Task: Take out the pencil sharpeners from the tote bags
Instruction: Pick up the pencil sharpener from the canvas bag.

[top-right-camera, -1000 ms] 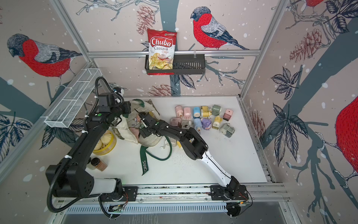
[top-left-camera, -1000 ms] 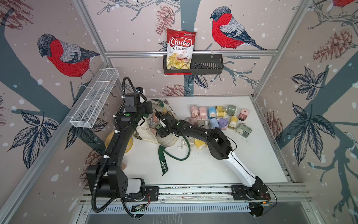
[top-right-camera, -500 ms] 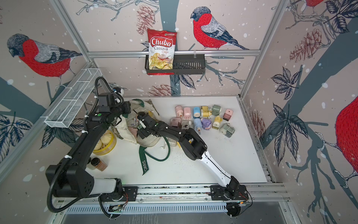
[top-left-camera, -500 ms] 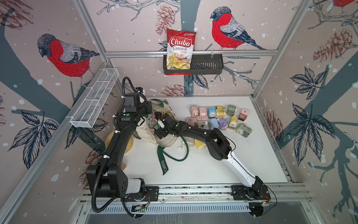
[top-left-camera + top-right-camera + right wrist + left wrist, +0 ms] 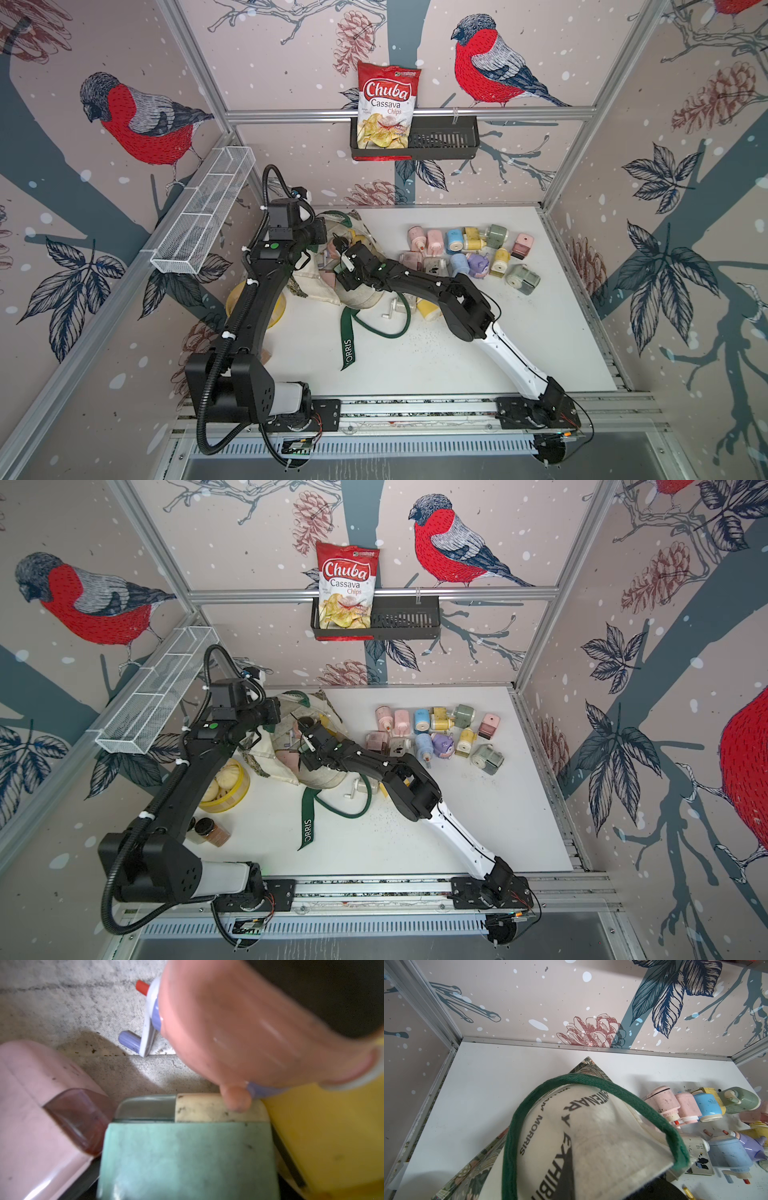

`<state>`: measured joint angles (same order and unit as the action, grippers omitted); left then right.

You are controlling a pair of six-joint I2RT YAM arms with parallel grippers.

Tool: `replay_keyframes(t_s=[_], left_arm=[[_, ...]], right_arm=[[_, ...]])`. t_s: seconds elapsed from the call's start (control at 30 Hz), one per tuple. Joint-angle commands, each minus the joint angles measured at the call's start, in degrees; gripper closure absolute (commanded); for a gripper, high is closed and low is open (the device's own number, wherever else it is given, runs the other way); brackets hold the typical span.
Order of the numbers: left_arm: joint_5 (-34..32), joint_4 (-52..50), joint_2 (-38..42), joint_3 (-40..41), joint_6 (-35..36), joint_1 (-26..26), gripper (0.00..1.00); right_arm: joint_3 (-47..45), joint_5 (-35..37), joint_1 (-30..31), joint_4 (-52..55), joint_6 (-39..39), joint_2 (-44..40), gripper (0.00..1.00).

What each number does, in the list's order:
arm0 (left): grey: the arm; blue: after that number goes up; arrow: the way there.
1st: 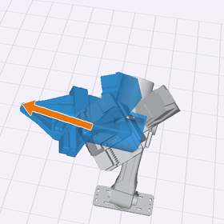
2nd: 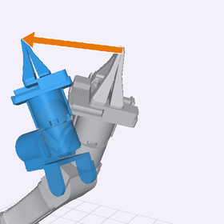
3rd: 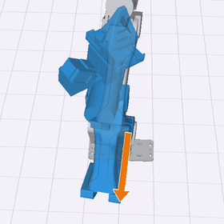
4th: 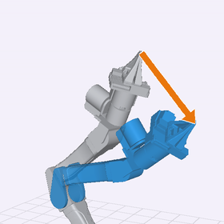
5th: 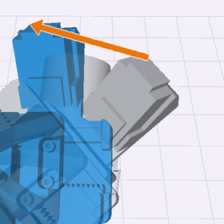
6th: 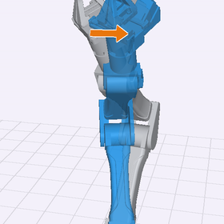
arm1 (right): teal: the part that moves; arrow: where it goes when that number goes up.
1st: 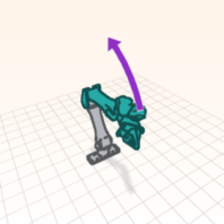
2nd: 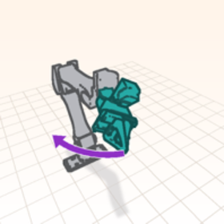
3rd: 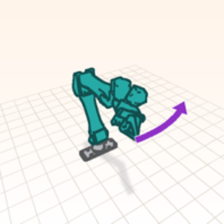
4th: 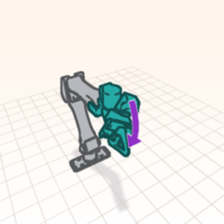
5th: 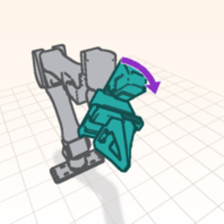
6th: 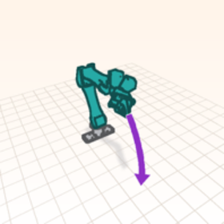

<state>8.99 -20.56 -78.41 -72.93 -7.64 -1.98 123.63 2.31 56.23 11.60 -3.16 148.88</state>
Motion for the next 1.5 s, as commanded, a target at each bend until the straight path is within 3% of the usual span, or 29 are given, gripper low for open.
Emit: replay_keyframes(t_s=[0.0, 0.2, 0.77, 1.23, 1.47], left_arm=[[1.02, 4.77, 0.19, -0.35, -0.19, 0.09, 1.00], [1.03, 4.81, 0.10, -0.38, -0.18, 0.13, 1.00], [1.13, 4.66, -0.08, -0.45, -0.27, 0.12, 1.00], [0.90, 4.61, 0.01, -0.41, -0.27, 0.09, 1.00], [1.00, 4.56, 0.10, -0.45, -0.28, 0.13, 1.00]], right_arm=[[0.39, -0.81, 0.02, -0.74, -0.09, -1.03, 0.35], [-1.58, 0.31, 0.54, 1.00, -0.25, -4.64, 0.46], [-23.67, 1.68, 3.46, -0.99, -2.77, -23.09, 0.49], [-48.00, 3.89, 5.87, -4.48, -3.34, -48.39, 0.50], [-60.82, 9.21, 4.35, -4.70, -5.10, -62.88, 0.49]])
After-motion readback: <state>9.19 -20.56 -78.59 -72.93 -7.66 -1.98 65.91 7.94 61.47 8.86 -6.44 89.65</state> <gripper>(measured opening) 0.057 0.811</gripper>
